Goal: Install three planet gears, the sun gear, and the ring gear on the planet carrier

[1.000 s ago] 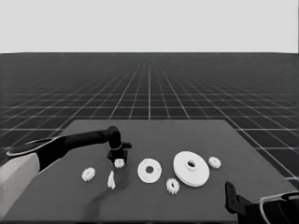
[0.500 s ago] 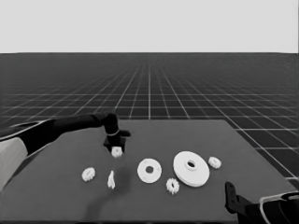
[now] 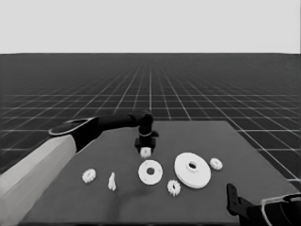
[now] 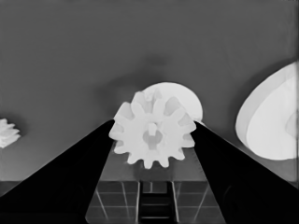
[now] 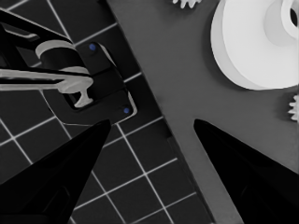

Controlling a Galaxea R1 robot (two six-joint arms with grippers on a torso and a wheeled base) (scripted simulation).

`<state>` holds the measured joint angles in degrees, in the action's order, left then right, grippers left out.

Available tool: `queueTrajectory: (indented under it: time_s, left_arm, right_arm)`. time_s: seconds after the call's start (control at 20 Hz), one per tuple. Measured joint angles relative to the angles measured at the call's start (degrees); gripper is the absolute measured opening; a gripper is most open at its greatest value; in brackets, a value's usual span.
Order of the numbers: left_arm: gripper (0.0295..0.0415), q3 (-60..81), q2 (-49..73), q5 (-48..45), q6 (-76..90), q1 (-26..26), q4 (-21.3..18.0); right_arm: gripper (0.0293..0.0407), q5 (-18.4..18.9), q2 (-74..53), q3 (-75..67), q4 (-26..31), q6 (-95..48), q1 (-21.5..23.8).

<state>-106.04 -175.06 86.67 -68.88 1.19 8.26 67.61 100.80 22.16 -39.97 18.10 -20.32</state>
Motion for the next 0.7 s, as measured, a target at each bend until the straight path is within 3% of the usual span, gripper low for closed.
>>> queueTrajectory:
  time_s: [0.15,0.5,0.6,0.7]
  left_arm:
    - [0.0312,-5.04,-1.65,-3.09,2.77,-6.69,5.89]
    - [0.0312,-7.0,-2.31,-4.12,3.79,-8.19,7.18]
    - [0.0372,-7.03,-2.33,-4.14,3.81,-8.21,7.2]
    - [0.0383,-7.04,-2.33,-4.15,3.81,-8.21,7.21]
  right_arm:
    - [0.0385,0.0,0.0,0.0,0.0,0.0,0.0]
    - [0.0385,0.0,0.0,0.0,0.0,0.0,0.0]
    - [0.0385,0.0,0.0,0.0,0.0,0.0,0.0]
    - [0.0385,0.0,0.0,0.0,0.0,0.0,0.0]
